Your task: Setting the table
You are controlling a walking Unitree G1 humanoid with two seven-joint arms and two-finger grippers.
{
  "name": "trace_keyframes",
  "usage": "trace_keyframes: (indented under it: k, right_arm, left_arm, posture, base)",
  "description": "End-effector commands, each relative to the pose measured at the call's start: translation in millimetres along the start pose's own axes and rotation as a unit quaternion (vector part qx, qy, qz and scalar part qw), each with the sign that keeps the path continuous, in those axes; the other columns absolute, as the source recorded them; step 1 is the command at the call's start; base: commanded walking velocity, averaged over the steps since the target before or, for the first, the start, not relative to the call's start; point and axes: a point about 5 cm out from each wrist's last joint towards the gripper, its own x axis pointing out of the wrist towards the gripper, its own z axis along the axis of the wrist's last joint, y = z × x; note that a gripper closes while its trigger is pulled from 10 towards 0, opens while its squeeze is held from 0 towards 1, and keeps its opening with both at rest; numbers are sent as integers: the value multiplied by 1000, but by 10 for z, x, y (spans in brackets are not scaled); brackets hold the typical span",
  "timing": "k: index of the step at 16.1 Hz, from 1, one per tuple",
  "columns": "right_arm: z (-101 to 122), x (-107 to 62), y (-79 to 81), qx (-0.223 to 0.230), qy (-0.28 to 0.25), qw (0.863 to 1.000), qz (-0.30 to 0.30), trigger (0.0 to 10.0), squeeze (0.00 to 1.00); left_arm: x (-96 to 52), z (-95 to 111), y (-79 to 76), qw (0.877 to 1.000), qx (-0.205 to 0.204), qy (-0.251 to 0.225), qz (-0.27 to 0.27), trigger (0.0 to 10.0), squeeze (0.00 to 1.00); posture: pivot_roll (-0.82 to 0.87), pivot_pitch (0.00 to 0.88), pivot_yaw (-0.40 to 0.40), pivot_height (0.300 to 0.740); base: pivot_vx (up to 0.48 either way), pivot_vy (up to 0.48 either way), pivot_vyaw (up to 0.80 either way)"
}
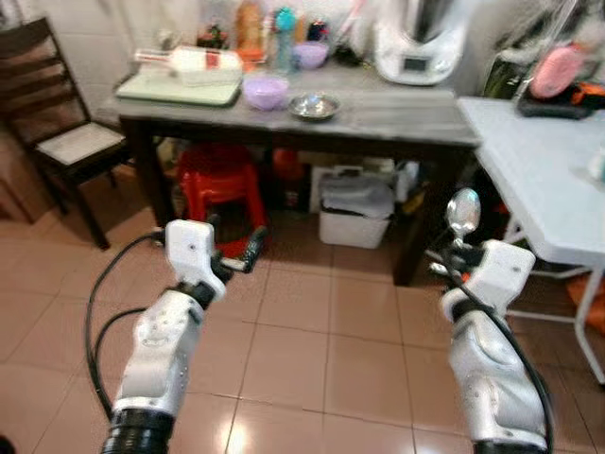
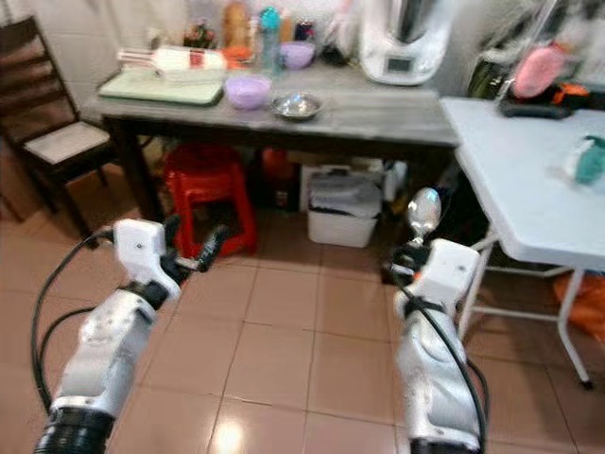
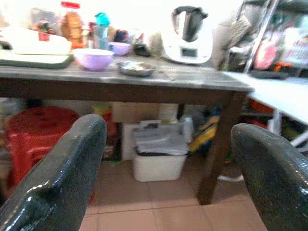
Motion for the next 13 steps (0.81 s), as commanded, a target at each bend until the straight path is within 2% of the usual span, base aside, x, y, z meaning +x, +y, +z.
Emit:
trace_keyframes:
  k: [1,3,9,13]
  right_arm:
    - [79,3,-67,-1,-18,1000,-11,10000,0]
    - [80,1,-67,-1,-18,1000,-11,10000,0]
    - [107,1,-51,-10,-27,1000,-3,10000,0]
    - [99,1,-51,0,-25,1000,-8,10000,0]
  left_arm:
    - [39,43,-55,1000,-2,-7,-12,10000,0]
    - [42,42,-59,1000,-3,-7,-13,10000,0]
    - [37,11,-72,1000,-4,-1,-12,10000,0]
    - [50,14,-96,1000,-5,-1,-19,10000,0]
  posture:
    - [-40,0,2,740]
    - [-40,0,2,740]
    - [-43,0,4,740]
    - [-43,0,4,740]
  base:
    - [304,0,406]
    - [306,0,406]
    - [306,0,0]
    - [303,0,0]
